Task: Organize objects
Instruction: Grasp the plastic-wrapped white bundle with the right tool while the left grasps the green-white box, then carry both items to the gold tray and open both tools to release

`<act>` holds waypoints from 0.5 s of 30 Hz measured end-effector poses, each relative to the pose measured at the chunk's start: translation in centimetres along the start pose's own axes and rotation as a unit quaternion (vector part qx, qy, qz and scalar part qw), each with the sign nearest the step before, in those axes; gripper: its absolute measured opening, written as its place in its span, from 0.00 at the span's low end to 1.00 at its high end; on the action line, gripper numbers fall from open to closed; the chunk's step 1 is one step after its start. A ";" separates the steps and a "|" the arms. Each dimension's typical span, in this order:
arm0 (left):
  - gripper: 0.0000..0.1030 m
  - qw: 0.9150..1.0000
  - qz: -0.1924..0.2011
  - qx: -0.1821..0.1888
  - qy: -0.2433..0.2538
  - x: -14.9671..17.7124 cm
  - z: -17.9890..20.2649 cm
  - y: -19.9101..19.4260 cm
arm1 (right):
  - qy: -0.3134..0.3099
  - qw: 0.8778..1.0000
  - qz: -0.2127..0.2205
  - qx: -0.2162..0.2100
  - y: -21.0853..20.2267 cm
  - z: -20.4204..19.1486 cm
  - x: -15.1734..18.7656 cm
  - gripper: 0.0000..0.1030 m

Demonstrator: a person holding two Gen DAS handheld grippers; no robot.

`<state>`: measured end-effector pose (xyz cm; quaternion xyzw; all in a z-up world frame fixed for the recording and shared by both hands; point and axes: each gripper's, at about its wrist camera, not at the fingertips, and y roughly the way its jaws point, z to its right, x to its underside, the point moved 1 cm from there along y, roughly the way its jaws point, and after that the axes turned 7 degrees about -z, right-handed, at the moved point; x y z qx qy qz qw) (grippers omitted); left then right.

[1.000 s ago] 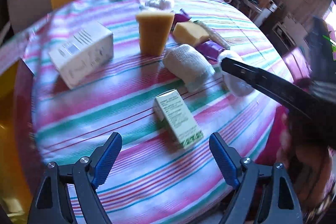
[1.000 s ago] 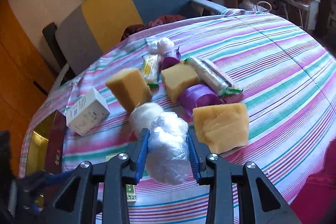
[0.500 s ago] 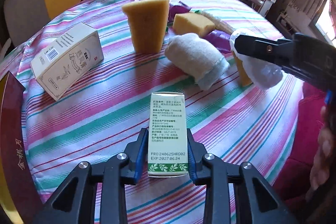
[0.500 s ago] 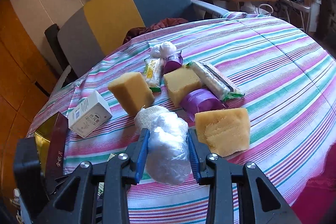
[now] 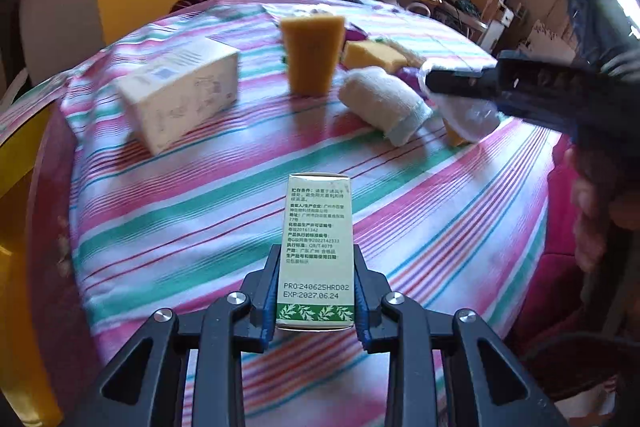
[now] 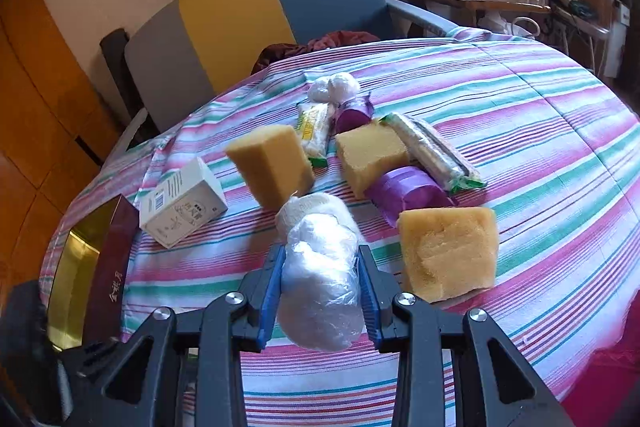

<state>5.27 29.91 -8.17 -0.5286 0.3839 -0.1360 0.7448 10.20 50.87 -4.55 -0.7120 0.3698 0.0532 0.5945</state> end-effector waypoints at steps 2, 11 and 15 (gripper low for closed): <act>0.29 1.000 0.018 -0.002 -0.006 0.4 -0.9 -1.7 | -0.011 1.000 -0.008 0.001 0.3 -0.5 0.1 0.35; 0.29 0.995 0.088 -0.032 -0.039 2.2 -5.6 -8.0 | -0.075 0.997 -0.011 -0.009 0.8 -3.2 0.6 0.35; 0.29 0.991 0.097 -0.052 -0.079 3.6 -9.2 -10.0 | -0.086 0.996 0.008 -0.022 0.2 -3.9 0.6 0.35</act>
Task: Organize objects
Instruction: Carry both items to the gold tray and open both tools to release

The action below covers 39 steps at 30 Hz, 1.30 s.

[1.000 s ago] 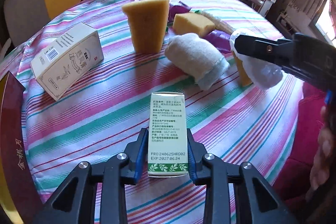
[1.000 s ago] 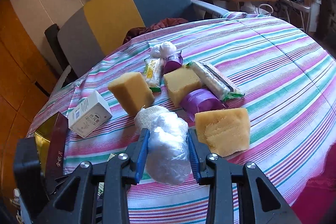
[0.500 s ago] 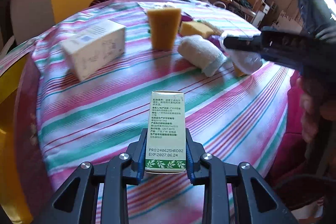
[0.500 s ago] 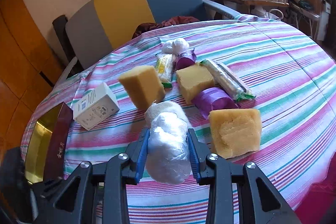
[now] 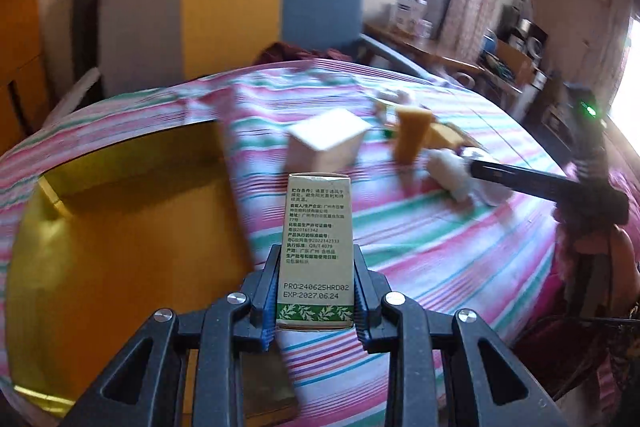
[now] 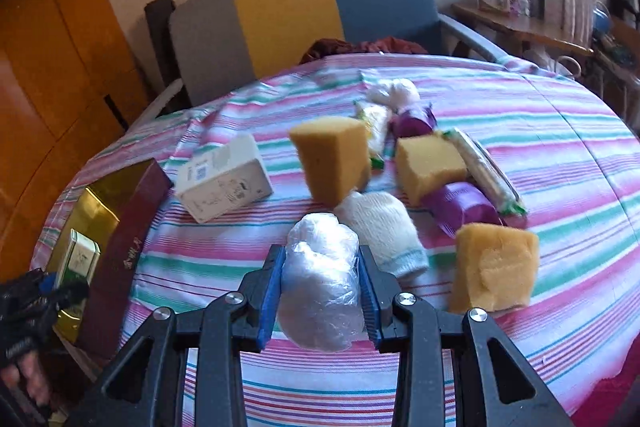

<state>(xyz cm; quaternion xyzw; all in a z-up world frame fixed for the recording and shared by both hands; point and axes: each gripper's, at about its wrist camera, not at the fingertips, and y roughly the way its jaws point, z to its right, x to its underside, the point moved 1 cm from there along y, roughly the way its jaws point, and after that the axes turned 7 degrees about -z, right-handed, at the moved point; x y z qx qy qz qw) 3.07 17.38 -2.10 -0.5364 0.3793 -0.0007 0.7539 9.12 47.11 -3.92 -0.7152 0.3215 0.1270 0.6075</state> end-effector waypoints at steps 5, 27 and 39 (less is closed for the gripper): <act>0.29 0.999 0.001 -0.038 -0.035 1.1 -4.7 -1.2 | -0.025 0.999 0.036 -0.016 -1.2 -1.5 0.1 0.35; 0.29 0.973 -0.078 -0.196 -0.099 6.0 -18.4 0.5 | -0.160 0.978 0.024 -0.132 -2.8 -22.9 2.9 0.36; 0.31 0.967 -0.077 -0.201 -0.135 6.4 -21.2 -1.0 | -0.186 0.969 -0.032 -0.161 1.1 -30.4 4.4 0.38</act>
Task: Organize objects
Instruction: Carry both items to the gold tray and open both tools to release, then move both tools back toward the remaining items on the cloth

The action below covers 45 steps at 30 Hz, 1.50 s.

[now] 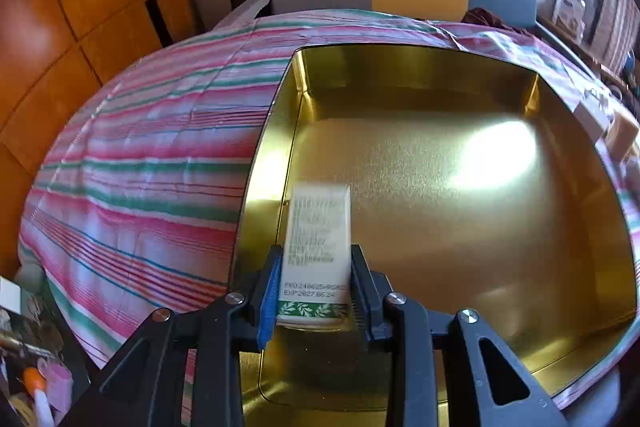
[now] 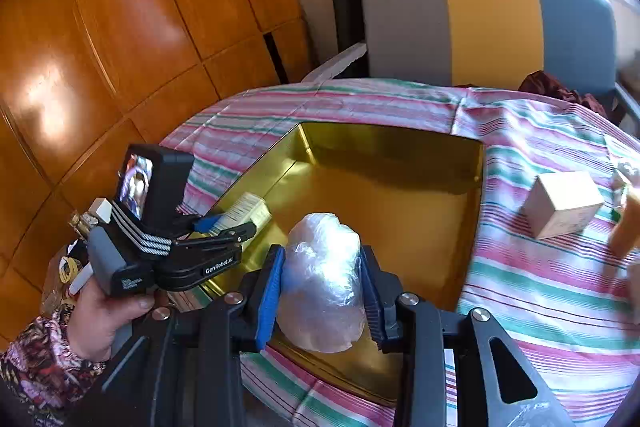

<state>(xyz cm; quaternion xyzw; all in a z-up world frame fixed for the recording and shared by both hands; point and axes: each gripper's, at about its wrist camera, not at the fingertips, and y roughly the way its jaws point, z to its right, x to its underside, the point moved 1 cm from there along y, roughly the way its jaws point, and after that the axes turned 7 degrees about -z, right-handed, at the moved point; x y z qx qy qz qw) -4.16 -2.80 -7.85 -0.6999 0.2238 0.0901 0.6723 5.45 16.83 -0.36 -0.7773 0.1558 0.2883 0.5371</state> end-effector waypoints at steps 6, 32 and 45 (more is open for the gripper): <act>0.32 0.998 0.002 0.048 -0.032 -0.8 -1.7 -1.7 | -0.005 1.000 -0.027 -0.007 2.7 -1.3 0.0 0.38; 0.36 0.983 0.067 0.055 -0.165 -2.0 -8.0 -7.0 | -0.026 0.997 -0.060 -0.040 7.6 -6.4 -0.2 0.74; 0.36 0.984 0.066 0.088 -0.137 -1.9 -5.7 -7.1 | -0.028 0.999 -0.007 0.029 3.8 -4.4 -1.4 0.74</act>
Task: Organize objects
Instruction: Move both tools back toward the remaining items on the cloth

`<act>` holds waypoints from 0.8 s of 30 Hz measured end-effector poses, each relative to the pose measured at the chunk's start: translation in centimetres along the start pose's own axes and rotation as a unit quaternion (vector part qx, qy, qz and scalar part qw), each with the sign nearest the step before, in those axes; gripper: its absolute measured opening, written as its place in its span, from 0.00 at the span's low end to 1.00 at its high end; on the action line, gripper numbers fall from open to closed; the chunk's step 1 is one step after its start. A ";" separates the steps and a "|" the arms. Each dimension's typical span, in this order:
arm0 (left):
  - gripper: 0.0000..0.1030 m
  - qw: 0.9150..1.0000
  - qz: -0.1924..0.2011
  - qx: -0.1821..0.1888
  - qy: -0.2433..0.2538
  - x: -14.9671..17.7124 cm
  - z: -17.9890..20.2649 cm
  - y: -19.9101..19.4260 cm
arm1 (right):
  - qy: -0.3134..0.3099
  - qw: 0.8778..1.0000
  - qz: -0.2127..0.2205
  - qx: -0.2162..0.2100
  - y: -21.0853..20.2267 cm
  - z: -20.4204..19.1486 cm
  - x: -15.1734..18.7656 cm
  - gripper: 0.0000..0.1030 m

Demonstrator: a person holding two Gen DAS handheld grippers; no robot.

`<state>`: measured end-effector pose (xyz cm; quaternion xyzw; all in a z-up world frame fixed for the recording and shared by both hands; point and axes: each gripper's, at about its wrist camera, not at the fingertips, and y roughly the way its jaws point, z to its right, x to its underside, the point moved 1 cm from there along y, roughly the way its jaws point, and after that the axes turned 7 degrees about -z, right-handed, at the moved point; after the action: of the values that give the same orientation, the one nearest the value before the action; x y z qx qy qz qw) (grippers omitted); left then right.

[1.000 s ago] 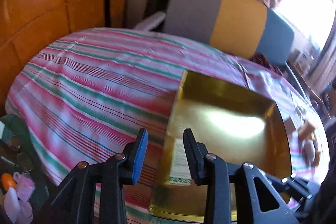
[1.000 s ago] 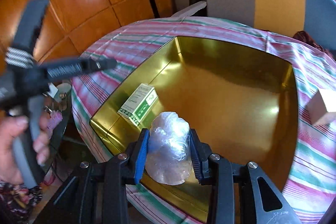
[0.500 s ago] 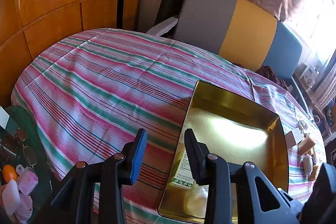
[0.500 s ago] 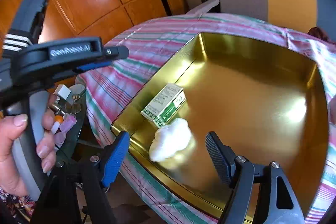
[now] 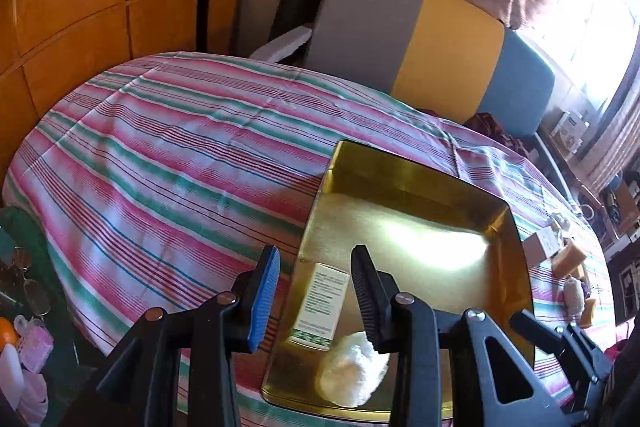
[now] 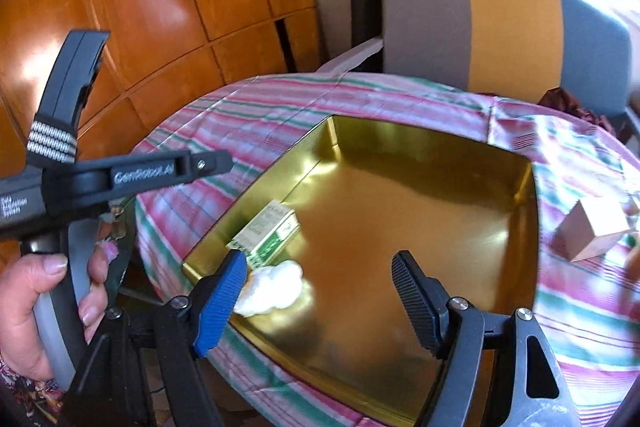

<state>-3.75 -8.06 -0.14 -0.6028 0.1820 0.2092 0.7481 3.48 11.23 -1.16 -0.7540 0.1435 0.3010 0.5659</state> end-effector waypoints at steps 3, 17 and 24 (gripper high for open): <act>0.36 1.000 0.001 0.001 0.017 0.2 0.9 0.0 | 0.017 1.000 0.005 0.008 -0.9 1.5 -0.1 0.74; 0.36 0.994 -0.008 0.038 0.106 2.8 7.1 0.6 | 0.091 0.991 0.008 0.093 -6.6 12.6 3.5 0.74; 0.36 0.982 -0.027 0.068 0.173 5.8 12.1 1.2 | 0.137 0.977 -0.038 0.157 -8.2 20.4 7.6 0.75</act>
<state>0.71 4.52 -1.69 -0.5821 0.3060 0.0682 0.7502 7.99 33.98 -3.26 -0.6945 0.2366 0.1466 0.6634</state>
